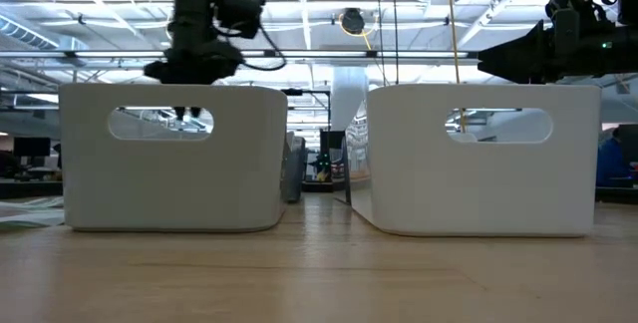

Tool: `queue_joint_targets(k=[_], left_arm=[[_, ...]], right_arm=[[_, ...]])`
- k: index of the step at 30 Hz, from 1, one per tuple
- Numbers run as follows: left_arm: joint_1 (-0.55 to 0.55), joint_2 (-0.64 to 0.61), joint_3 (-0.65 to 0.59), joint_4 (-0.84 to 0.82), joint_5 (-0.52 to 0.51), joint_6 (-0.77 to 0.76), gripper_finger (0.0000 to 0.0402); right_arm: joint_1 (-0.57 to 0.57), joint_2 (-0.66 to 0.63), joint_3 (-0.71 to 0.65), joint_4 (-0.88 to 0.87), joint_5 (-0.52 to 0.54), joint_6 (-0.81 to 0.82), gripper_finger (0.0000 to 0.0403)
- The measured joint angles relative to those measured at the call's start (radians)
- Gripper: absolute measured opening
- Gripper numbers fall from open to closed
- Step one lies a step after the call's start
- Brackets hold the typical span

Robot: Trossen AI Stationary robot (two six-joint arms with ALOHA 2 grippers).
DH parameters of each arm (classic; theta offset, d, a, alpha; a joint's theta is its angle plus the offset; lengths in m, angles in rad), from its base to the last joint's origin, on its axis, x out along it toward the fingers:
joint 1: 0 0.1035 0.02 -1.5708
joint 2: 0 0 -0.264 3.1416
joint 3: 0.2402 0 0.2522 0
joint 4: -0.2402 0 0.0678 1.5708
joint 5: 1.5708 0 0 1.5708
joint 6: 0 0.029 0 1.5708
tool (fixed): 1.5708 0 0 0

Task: Pick & Place First Aid Supplies
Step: Put the gray pad into the left black bin

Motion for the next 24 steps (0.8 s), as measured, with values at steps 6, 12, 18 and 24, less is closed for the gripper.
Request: queue_joint_targets(k=[6, 12, 18, 24], left_arm=[[0.0, -0.125, -0.155, 0.0, -0.002, -0.102, 0.0195], [0.0, -0.254, -0.29, -0.02, 0.02, -0.209, 0.0234], [-0.004, -0.314, -0.35, -0.059, 0.022, -0.291, 0.0256], [-0.008, -0.304, -0.386, -0.028, 0.022, -0.317, 0.0255]], right_arm=[[0.0, 0.0, 0.0, 0.0, 0.0, 0.0, 0.0279], [0.0, 0.0, 0.0, 0.0, 0.0, 0.0, 0.0277], [0.0, 0.0, 0.0, 0.0, 0.0, 0.0, 0.0278], [0.0, 0.0, 0.0, 0.0, 0.0, 0.0, 0.0277]])
